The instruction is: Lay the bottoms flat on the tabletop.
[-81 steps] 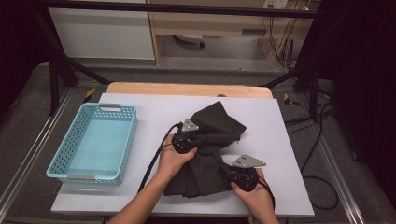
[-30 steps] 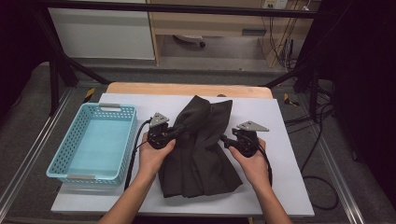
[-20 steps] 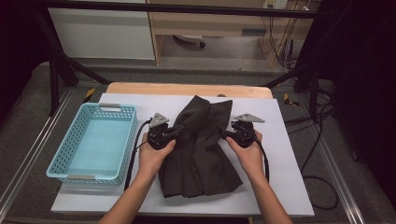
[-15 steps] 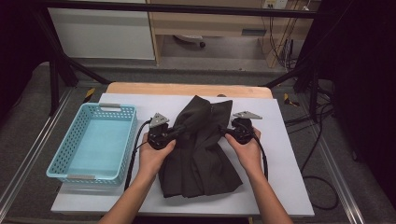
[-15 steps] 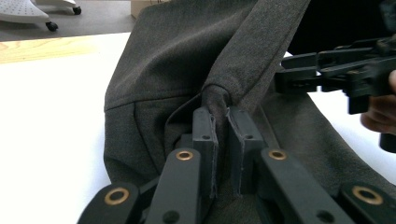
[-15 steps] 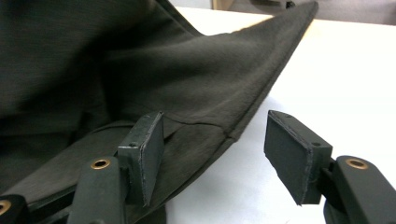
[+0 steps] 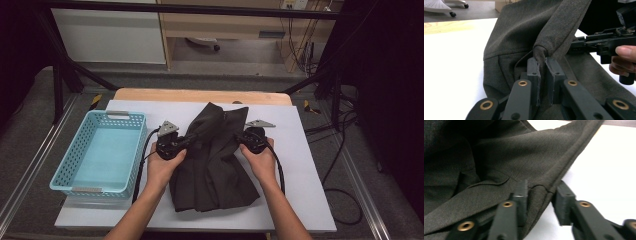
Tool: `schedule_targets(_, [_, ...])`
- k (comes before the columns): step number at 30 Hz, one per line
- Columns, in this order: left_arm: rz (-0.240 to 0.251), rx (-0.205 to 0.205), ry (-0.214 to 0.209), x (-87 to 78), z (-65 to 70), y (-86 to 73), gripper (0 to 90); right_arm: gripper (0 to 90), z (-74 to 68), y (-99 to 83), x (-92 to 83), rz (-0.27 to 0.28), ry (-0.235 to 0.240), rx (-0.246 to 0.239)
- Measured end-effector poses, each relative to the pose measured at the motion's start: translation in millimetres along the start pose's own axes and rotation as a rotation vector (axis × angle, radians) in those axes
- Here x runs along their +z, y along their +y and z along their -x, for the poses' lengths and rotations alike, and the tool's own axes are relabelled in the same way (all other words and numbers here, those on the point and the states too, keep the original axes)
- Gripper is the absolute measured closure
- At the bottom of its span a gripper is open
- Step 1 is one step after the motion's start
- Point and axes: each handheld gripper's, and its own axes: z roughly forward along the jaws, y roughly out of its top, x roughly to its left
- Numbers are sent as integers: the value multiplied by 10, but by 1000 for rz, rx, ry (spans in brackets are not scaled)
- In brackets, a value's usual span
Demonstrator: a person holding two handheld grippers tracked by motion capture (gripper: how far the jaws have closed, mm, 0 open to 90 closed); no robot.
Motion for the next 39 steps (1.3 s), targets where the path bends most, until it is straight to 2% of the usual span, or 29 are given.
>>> schedule_targets(3, [2, 0, 7, -14, -17, 9, 814, 787, 5, 4, -30, 2, 4, -28])
schedule_targets(7, [11, -1, 20, -42, -48, 33, 815, 823, 27, 21, -99, 10, -2, -57])
schedule_targets(13, [29, -23, 34, -71, -109, 85, 815, 831, 97, 71, -218, 22, -18, -80])
schedule_targets(18, [46, -33, 65, -104, -164, 153, 816, 834, 155, 130, -326, 31, -37, -104])
schedule_targets(27, [49, -18, 121, -143, -248, 239, 817, 839, 279, 206, -471, 41, -67, -118])
schedule_targets(39, [31, -45, 132, -68, -354, 275, 818, 839, 479, 247, -624, 31, -98, -123])
